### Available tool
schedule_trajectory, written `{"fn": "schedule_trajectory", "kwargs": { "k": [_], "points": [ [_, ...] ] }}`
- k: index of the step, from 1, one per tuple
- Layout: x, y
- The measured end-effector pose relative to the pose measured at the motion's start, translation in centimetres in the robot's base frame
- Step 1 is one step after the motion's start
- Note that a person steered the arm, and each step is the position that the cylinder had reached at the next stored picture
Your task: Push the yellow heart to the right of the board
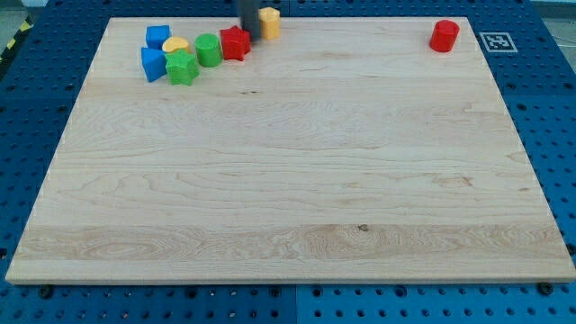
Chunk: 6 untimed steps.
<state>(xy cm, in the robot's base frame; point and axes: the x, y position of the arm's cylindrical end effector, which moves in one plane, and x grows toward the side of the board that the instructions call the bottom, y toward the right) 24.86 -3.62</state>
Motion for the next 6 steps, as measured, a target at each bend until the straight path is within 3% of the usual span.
{"fn": "schedule_trajectory", "kwargs": {
  "k": [1, 3, 4, 5, 6],
  "points": [
    [0.2, -0.1],
    [-0.9, -7.6],
    [-5.4, -9.3],
    [-5.6, -7.1],
    [-4.4, 2.9]
  ]
}}
